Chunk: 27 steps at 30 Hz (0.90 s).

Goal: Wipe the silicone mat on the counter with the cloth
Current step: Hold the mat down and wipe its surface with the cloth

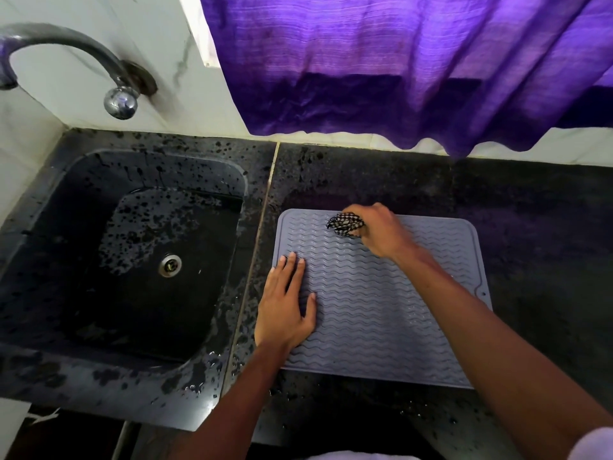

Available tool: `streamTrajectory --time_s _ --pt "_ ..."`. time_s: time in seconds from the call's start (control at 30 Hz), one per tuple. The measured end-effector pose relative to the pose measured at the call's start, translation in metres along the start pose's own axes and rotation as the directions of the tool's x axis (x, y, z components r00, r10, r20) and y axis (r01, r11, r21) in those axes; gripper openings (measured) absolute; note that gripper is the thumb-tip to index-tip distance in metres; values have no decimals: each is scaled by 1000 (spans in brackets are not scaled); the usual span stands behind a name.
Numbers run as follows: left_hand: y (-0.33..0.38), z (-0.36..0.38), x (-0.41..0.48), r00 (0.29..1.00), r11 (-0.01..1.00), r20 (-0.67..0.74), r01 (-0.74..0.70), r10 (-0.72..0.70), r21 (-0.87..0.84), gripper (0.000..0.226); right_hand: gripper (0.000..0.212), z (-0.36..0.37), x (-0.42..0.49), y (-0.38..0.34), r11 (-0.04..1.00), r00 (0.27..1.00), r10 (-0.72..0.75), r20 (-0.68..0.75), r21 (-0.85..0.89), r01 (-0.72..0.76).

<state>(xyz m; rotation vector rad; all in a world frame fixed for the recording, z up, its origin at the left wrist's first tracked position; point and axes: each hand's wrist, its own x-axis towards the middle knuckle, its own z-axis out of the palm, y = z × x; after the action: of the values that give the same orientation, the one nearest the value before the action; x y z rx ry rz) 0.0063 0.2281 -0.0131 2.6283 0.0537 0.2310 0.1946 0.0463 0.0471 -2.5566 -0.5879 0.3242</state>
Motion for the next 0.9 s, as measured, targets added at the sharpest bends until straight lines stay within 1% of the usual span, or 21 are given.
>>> streamTrajectory --time_s 0.1,0.3,0.4,0.47,0.53,0.63,0.67,0.73,0.8,0.9 --pt "0 1 0 1000 1000 -7 -3 3 2 67 48 5 5 -7 1000 1000 -2 5 8 2" --pt "1 1 1 1000 1000 -20 -9 9 -6 66 49 32 14 -41 997 997 -78 -3 -4 78" --pt "1 2 1 1000 1000 -16 4 -5 -22 67 44 40 19 -60 992 992 -122 -28 -13 122" --pt "1 2 1 1000 1000 -15 2 -2 -21 67 43 42 22 -72 992 992 -124 -35 -12 124" --pt "1 3 1 1000 1000 -12 5 -5 -18 66 45 44 30 -82 994 995 -103 -15 21 103" --pt "2 2 1 1000 1000 -12 15 -15 -24 66 46 44 41 -92 990 990 -98 105 116 85" --pt "2 2 1 1000 1000 -11 15 -15 -24 66 46 42 44 -93 986 987 -101 122 147 83" --pt "1 3 1 1000 1000 -13 10 -11 -27 66 45 33 43 -91 979 992 -87 93 193 67" --pt "1 3 0 1000 1000 -17 7 -7 -26 66 46 18 39 -81 979 998 -46 44 200 36" --pt "2 2 0 1000 1000 -16 7 -7 -11 67 45 -6 31 -49 992 999 33 16 120 -35"
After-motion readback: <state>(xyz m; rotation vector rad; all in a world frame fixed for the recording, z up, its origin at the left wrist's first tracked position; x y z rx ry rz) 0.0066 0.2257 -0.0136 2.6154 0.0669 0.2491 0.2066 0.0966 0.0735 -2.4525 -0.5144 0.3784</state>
